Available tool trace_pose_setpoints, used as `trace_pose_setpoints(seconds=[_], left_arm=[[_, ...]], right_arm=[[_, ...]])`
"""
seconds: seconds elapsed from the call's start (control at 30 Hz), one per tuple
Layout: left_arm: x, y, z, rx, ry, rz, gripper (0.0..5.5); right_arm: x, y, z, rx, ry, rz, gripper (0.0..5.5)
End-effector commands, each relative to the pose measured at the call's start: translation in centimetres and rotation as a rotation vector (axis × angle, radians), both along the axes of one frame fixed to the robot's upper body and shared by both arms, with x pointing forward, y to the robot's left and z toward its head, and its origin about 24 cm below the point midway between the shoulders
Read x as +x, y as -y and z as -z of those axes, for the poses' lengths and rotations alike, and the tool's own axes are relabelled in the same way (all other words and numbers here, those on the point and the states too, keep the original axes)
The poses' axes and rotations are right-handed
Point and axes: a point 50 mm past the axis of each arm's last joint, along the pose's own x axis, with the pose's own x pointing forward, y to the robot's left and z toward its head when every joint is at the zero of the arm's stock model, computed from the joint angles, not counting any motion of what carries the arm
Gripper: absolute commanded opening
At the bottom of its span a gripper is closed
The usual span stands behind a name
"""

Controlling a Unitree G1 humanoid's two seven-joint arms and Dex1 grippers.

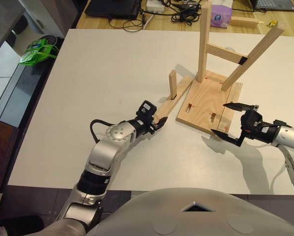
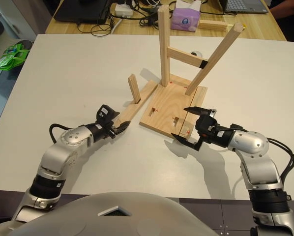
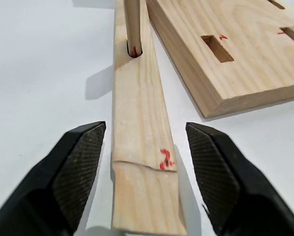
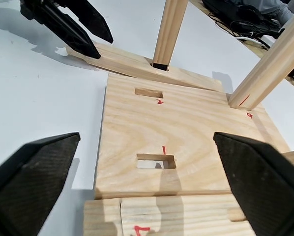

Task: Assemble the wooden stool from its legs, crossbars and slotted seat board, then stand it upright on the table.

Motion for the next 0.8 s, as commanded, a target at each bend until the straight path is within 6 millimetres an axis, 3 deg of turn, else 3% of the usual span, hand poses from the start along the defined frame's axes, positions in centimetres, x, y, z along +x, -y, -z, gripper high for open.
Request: trace_pose_setpoints(seconds=[0.03,0.27,0.43,0.6,0.8], left_arm=[[0.1,0.7,1.0,0.072,0.002,0.034,3.02],[0.1,0.0,2.8,0.184,-0.004,0.016,3.02],[0.1,0.1,3.1,0.124,-0.010,-0.019,2.32],[-0.4,0.5,3.1,0.073,-0.010,-0.010,2.17],[0.3,-0.4,1.7,0.035,0.158,-0.154,2.12]], right_arm=[[0.4,-0.2,-0.4,0.000,0.032,-0.005,5.02],[0.6,-0.3,-0.5,0.005,0.045,-0.002,5.02],[0.7,-0.3,-0.4,0.005,0.049,-0.003,5.02],[1.0,0.3,-0.7,-0.001,0.064,0.016,5.02],[4.1,2.3,-2.4,0.057,0.231,0.246,5.02]])
